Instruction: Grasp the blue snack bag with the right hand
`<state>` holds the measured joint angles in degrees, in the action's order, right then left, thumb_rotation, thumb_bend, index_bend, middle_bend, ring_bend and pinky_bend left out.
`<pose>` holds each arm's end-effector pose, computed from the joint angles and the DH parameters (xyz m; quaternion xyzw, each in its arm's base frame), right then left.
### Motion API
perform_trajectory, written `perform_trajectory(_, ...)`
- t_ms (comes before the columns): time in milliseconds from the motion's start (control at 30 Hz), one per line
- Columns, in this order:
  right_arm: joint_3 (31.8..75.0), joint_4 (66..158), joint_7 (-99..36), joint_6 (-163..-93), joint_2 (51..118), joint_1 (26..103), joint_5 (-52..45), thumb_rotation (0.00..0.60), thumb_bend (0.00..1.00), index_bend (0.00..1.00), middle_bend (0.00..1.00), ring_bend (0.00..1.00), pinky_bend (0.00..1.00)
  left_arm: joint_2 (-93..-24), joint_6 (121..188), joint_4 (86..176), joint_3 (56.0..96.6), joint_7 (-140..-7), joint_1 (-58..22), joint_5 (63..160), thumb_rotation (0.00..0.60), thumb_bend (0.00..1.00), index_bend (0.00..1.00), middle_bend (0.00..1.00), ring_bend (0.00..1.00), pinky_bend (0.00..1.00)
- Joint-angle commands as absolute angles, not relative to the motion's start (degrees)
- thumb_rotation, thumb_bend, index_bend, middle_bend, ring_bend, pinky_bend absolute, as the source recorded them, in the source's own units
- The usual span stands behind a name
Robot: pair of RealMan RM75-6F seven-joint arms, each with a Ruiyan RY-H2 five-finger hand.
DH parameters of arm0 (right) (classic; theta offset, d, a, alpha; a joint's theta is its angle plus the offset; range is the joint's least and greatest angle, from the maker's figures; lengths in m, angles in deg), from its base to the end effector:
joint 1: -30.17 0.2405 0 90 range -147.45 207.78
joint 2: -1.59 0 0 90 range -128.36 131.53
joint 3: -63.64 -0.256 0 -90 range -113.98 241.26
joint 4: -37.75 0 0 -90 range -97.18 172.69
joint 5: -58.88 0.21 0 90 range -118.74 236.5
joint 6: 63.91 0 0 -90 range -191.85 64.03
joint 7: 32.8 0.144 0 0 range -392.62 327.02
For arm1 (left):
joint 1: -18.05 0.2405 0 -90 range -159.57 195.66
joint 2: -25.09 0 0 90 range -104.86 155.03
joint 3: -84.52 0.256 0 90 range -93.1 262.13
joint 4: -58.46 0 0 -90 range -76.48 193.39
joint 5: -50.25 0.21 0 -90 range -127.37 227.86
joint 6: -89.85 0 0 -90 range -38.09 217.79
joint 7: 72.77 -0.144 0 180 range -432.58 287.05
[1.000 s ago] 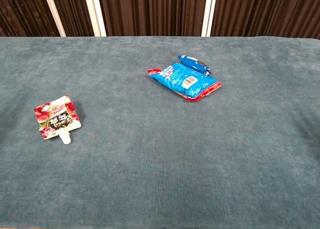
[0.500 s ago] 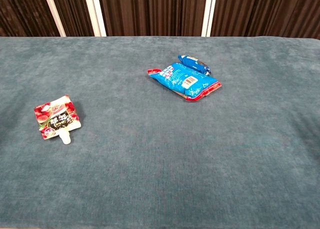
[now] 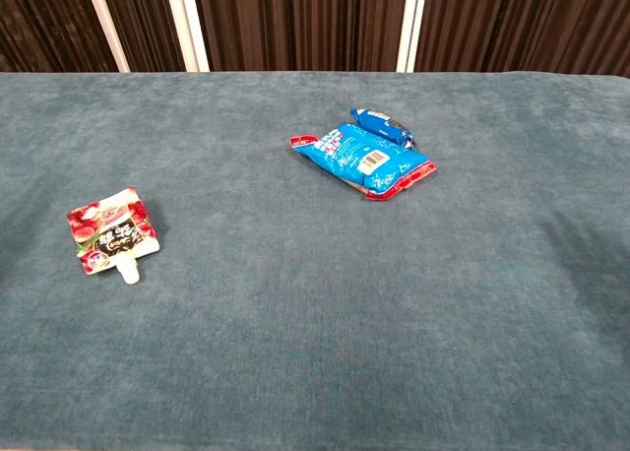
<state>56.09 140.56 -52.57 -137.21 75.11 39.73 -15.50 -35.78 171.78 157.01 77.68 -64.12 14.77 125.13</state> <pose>-0.2616 -0.2114 0.0835 0.6097 -0.4515 0.3452 0.5525 -0.3206 0.1831 0.1784 -0.4818 -0.4878 -0.4177 0.5962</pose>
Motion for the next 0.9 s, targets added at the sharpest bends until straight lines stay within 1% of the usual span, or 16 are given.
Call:
perform_trajectory(33, 50.07, 141.58, -58.73, -130.17, 77.42, 46.96, -5.4, 0.6, 0.09, 0.11, 0.05, 0.1, 0.23, -35.73, 171.81, 157.07, 77.62, -63.96, 14.81, 125.04, 0.6, 0.51, 0.13, 0.04, 0.12, 0.1)
perform_trajectory(233, 45.36, 139.54, -66.2, -126.37, 82.76, 55.38, 5.19, 0.6, 0.09, 0.11, 0.05, 0.1, 0.23, -35.53, 171.59, 157.32, 77.56, -63.79, 14.76, 124.84, 0.6, 0.51, 0.13, 0.04, 0.12, 0.1)
perform_trajectory(433, 41.96, 134.77, -72.03, -125.91, 89.89, 63.83, 14.79, 0.6, 0.09, 0.11, 0.05, 0.1, 0.23, -35.22, 171.5, 157.61, 77.43, -63.32, 14.84, 124.47, 0.6, 0.51, 0.13, 0.04, 0.12, 0.1)
perform_trajectory(567, 40.07, 132.38, -74.26, -126.98, 93.75, 68.22, 19.12, 0.6, 0.09, 0.11, 0.05, 0.1, 0.21, -35.01, 171.24, 157.64, 77.28, -62.93, 14.78, 124.16, 0.6, 0.51, 0.13, 0.04, 0.12, 0.1)
perform_trajectory(700, 39.41, 130.15, -76.55, -128.21, 97.33, 71.86, 22.14, 0.6, 0.09, 0.11, 0.05, 0.1, 0.19, -34.88, 170.81, 157.4, 77.18, -62.31, 14.71, 123.81, 0.6, 0.51, 0.13, 0.04, 0.12, 0.1)
perform_trajectory(900, 38.83, 124.41, -78.84, -129.25, 102.23, 76.83, 24.8, 0.6, 0.09, 0.11, 0.05, 0.1, 0.19, -34.75, 170.58, 157.34, 77.18, -61.67, 14.67, 123.89, 0.6, 0.51, 0.13, 0.04, 0.12, 0.1)
